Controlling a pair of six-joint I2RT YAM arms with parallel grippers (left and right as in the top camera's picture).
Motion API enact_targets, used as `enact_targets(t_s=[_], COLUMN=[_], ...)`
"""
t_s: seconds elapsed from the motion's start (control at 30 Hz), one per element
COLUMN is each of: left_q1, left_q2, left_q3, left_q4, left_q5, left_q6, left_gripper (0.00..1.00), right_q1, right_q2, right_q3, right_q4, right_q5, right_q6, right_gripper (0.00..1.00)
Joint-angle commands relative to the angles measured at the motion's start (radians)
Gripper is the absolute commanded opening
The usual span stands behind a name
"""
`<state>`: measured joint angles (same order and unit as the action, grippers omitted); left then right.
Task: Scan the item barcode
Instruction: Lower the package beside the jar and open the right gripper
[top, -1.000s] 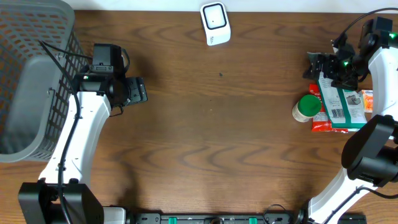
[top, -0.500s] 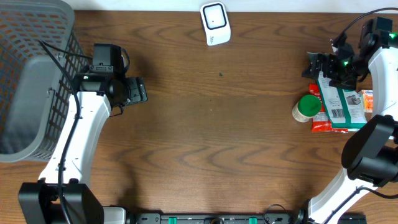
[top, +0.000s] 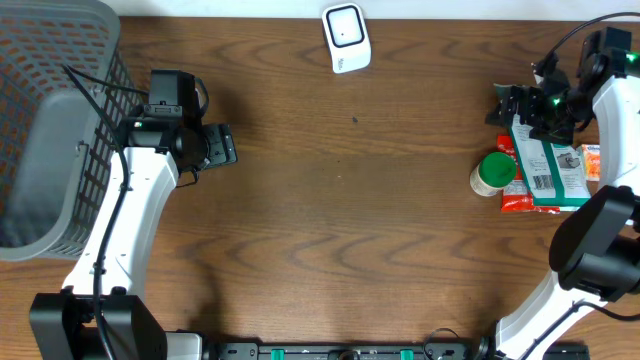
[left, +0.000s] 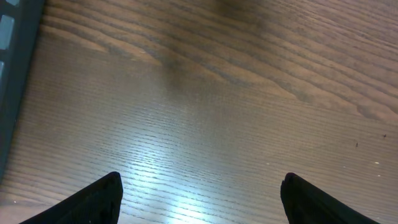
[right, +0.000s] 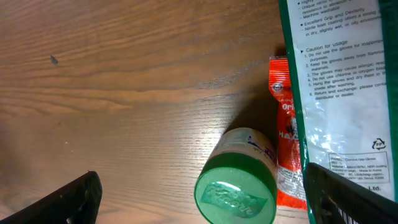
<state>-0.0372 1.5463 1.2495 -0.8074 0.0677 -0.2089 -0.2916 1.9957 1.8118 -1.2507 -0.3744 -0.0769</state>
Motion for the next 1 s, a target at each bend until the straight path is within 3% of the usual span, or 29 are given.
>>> enact_targets(t_s=[0.0, 0.47, 0.8, 0.97], left_q1=[0.003, 0.003, 0.003, 0.003], left_q2=[-0.011, -0.011, -0.011, -0.011], left_q3=[0.003, 0.003, 0.003, 0.003], left_q4=[-0.003, -0.003, -0.003, -0.003], left_q5=[-0.012, -0.012, -0.012, -0.012], left_q6=[0.002, 0.002, 0.002, 0.002], left_gripper=[0.82, 0.82, 0.82, 0.82], right_q1=[0.006, 0.042, 0.266, 0.306], right_q2=[-0.137, -0.641, -0.937, -1.111], right_q3=[0.0, 0.0, 0.0, 0.0], right_q4=[0.003, 0.002, -0.001, -0.075], right_q5=[-0.016, -0.016, -0.01, 0.126], right_q6=[0.001, 0.001, 0.0, -0.037], right_gripper=[0.99, 0.99, 0.99, 0.99])
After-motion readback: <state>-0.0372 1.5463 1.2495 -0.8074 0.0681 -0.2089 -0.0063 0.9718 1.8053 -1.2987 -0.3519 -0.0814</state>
